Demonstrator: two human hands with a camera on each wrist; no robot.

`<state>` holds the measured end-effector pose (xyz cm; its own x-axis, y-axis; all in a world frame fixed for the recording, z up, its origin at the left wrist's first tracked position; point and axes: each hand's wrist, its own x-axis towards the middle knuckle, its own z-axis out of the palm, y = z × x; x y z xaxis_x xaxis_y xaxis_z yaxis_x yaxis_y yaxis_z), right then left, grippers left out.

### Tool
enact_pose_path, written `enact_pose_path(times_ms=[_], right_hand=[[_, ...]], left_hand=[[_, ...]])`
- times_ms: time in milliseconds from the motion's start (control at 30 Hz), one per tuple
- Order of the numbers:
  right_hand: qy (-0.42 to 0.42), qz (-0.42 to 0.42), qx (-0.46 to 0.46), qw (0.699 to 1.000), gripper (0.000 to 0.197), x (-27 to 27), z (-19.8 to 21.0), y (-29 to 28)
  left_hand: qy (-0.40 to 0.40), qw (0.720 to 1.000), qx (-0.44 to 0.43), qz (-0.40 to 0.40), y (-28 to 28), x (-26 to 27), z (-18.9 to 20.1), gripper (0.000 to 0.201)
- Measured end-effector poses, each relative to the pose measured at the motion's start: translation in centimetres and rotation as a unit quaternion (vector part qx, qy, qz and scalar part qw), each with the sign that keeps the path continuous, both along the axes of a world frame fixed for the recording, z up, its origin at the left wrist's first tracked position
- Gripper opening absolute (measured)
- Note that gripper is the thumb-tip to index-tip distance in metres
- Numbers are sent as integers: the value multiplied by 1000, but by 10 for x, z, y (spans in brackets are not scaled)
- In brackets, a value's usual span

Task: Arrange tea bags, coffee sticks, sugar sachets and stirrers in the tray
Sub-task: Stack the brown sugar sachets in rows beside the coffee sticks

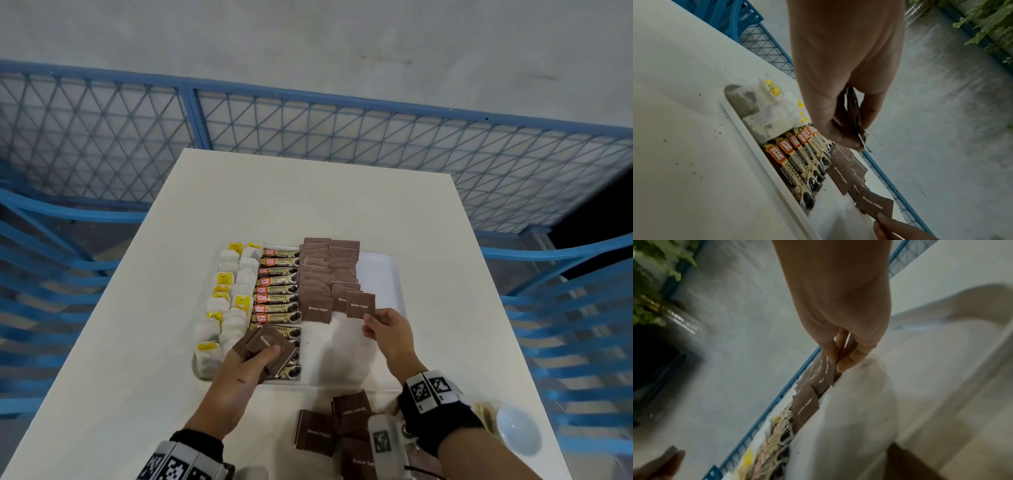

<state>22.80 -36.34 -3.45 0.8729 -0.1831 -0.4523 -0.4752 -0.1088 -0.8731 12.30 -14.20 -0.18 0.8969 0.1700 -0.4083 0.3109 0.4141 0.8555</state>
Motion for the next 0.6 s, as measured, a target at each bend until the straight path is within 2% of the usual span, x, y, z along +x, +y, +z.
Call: enact_pose_path(times_ms=[100, 200, 233, 433, 467, 600], right_hand=[[-6, 20, -51, 999, 13, 5, -8, 2], [-26, 55, -135, 989, 17, 9, -12, 7], [-37, 67, -162, 984, 20, 10, -12, 9], [-83, 121, -241, 960, 32, 18, -11, 12], [-84, 127, -245, 958, 32, 18, -11, 11], [-79, 129, -243, 958, 22, 17, -14, 10]], left_hand=[[-2, 1000, 5, 0, 0, 0, 0, 57], [3, 1000, 9, -9, 0, 1, 1, 30], [5, 1000, 13, -12, 0, 1, 2, 28], [1, 1000, 12, -23, 2, 0, 4, 57], [3, 1000, 4, -24, 1, 0, 4, 55], [16, 1000, -9, -22, -1, 2, 5, 25]])
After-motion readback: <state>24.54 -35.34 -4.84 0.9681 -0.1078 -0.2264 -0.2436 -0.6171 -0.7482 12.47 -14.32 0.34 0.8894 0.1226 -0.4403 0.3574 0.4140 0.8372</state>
